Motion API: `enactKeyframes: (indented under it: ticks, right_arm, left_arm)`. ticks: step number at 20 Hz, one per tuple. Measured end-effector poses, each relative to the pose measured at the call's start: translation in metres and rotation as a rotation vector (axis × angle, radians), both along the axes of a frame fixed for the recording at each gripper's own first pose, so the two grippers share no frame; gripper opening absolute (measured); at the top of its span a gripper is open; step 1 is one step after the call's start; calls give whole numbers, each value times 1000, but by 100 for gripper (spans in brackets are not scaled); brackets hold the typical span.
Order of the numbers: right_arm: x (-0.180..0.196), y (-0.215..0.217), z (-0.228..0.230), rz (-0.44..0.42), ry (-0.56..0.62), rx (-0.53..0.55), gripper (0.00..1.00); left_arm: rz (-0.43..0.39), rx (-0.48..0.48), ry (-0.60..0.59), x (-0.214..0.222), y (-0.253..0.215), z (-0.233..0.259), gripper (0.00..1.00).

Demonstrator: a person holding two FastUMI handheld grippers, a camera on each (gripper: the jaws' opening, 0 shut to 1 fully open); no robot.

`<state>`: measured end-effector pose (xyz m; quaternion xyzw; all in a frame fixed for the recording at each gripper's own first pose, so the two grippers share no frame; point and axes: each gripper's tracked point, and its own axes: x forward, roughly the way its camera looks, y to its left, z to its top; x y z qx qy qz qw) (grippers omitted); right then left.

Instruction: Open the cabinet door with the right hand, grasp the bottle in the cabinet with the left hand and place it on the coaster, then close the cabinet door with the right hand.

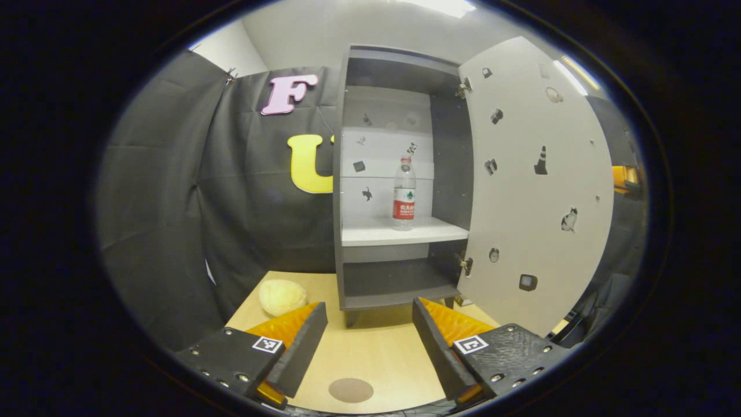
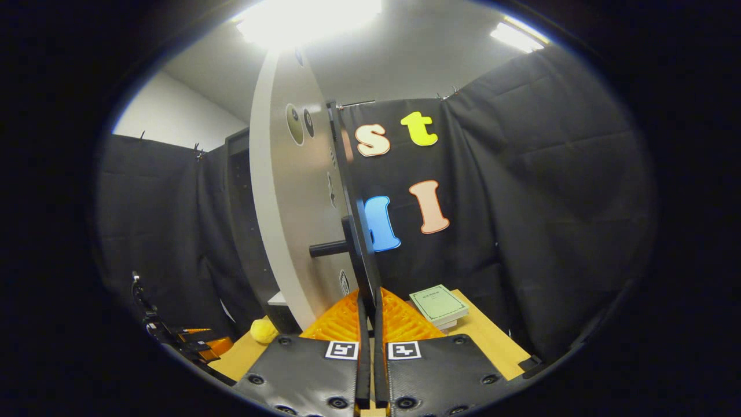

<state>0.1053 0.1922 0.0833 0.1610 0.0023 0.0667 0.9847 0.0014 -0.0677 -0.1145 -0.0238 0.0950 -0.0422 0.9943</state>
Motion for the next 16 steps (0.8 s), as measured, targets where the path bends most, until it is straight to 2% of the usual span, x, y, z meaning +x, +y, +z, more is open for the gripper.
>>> enactKeyframes:
  ticks: [3, 4, 5, 6, 9, 10, 11, 12, 13, 14, 15, 16]
  right_arm:
    - [-9, -5, -8, 9, 17, -18, 8]
    - [-12, -11, -12, -6, 27, -23, 14]
    - [-15, -15, -16, -23, 38, -20, 10]
    - [-19, -19, -18, -40, 47, -8, 30]
    - [-29, -31, -22, -115, 66, -13, 48]
    - [-31, -33, -24, -130, 70, -24, 65]
    - [-32, -36, -24, -139, 68, -32, 77]
    - [-38, -33, -23, -137, 66, -31, 72]
    - [-42, -24, -23, -120, 69, -16, 72]
    - [-49, -13, -19, -98, 63, 1, 80]
    - [-54, -4, -16, -84, 53, 14, 80]
    - [-57, 4, -12, -70, 45, 27, 72]
  left_arm:
    - [-7, -14, -6, 5, 1, 7, 91]
    - [-9, -13, -13, 8, 3, 12, 91]
    - [-15, -12, -19, 12, 4, 15, 89]
    - [-24, -12, -24, 17, 3, 18, 91]
    - [-57, -2, -41, 37, -1, 27, 89]
    - [-64, 8, -49, 45, -1, 32, 89]
    - [-72, 16, -60, 53, -3, 36, 89]
    - [-81, 22, -72, 62, -5, 42, 89]
    - [-87, 26, -82, 71, -6, 47, 89]
    - [-94, 24, -89, 79, -9, 52, 89]
    - [-104, 18, -93, 88, -14, 56, 89]
    - [-111, 10, -92, 98, -17, 58, 91]
